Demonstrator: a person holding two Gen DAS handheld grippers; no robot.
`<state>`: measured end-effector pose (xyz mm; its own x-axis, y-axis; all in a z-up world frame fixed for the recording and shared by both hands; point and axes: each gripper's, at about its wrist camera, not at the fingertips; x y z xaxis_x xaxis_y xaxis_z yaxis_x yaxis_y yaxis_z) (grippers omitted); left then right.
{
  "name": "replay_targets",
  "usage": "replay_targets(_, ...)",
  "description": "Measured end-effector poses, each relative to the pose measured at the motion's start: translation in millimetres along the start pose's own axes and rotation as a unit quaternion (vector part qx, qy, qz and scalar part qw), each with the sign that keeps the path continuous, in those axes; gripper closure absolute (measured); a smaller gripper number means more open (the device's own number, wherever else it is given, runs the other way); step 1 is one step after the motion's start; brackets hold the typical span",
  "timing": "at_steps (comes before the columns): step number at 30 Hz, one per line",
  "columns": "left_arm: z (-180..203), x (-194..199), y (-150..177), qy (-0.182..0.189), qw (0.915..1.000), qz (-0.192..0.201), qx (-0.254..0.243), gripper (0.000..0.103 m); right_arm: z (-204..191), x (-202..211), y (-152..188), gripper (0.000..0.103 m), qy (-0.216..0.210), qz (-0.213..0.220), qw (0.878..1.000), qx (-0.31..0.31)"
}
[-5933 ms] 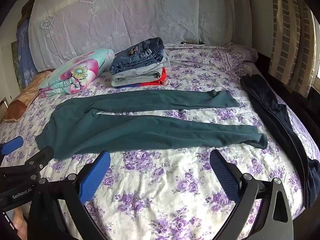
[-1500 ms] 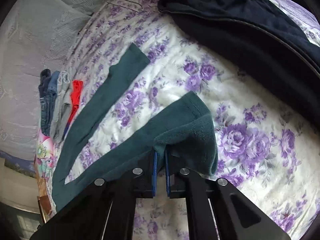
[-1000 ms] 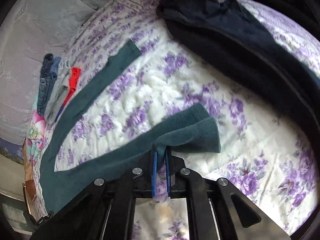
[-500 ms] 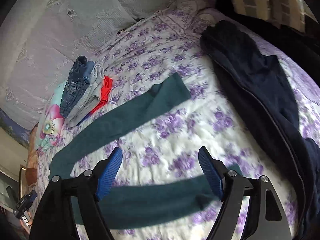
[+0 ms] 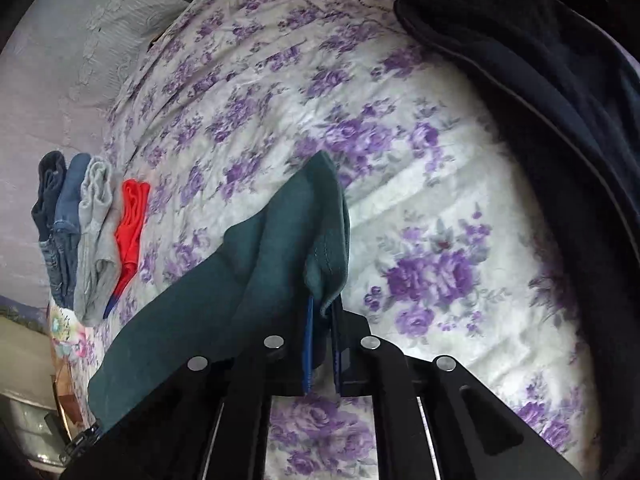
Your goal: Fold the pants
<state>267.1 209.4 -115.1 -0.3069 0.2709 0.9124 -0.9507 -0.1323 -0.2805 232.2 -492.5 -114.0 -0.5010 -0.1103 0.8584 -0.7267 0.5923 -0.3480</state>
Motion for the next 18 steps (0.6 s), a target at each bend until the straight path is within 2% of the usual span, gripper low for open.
replay_targets(2, -1, 0, 1, -0.001, 1.0, 0.001, -0.002, 0.081, 8, 8, -8, 0.095, 0.026, 0.022, 0.999, -0.01)
replay_targets(4, -3, 0, 1, 0.002, 1.0, 0.001, -0.001, 0.081, 18, -3, -11, 0.095, 0.026, 0.009, 0.999, -0.021)
replay_targets(6, -1, -1, 0, -0.004, 1.0, 0.003, -0.007, 0.081, 15, -8, -11, 0.095, 0.037, 0.016, 0.999, 0.002)
replay_targets(8, 3, -1, 0, -0.011, 0.9998, 0.004, -0.015, 0.081, 7, -7, -13, 0.085, 0.041, 0.006, 0.999, 0.019)
replay_targets(9, 4, 0, 0, -0.014, 0.9997, 0.002, -0.021, 0.081, 4, -5, -13, 0.068, 0.036, -0.005, 0.999, 0.019)
replay_targets(10, 4, 2, 0, -0.013, 0.9996, -0.002, -0.024, 0.081, 2, 0, -12, 0.046, 0.03, -0.014, 0.999, 0.016)
replay_targets(11, 3, 5, 0, -0.009, 0.9997, -0.006, -0.023, 0.081, -3, 9, -8, 0.039, 0.039, -0.016, 0.999, 0.018)
replay_targets(13, -1, 23, 1, 0.002, 0.9997, -0.007, -0.022, 0.079, -19, 33, 11, 0.038, 0.053, 0.002, 0.997, 0.054)
replay_targets(15, -6, 48, 0, -0.002, 0.9994, 0.02, -0.027, 0.067, -37, 63, 38, 0.036, 0.02, 0.022, 0.995, 0.097)
replay_targets(17, -12, 69, -5, -0.021, 0.9982, 0.046, -0.031, 0.032, -49, 89, 73, 0.027, -0.024, 0.029, 0.991, 0.131)
replay_targets(18, -14, 76, -11, -0.027, 0.9975, 0.051, -0.039, 0.027, -54, 98, 92, 0.025, -0.048, 0.026, 0.988, 0.147)
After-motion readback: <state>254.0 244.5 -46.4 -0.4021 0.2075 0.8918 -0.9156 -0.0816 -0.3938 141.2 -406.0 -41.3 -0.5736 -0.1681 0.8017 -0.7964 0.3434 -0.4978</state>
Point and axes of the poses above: each gripper's, at about its wrist camera, not at the fingertips, and x roughly against the way its jaws point, z to its right, y to its underside, and after that the axes turned 4 degrees about -z, right-handed
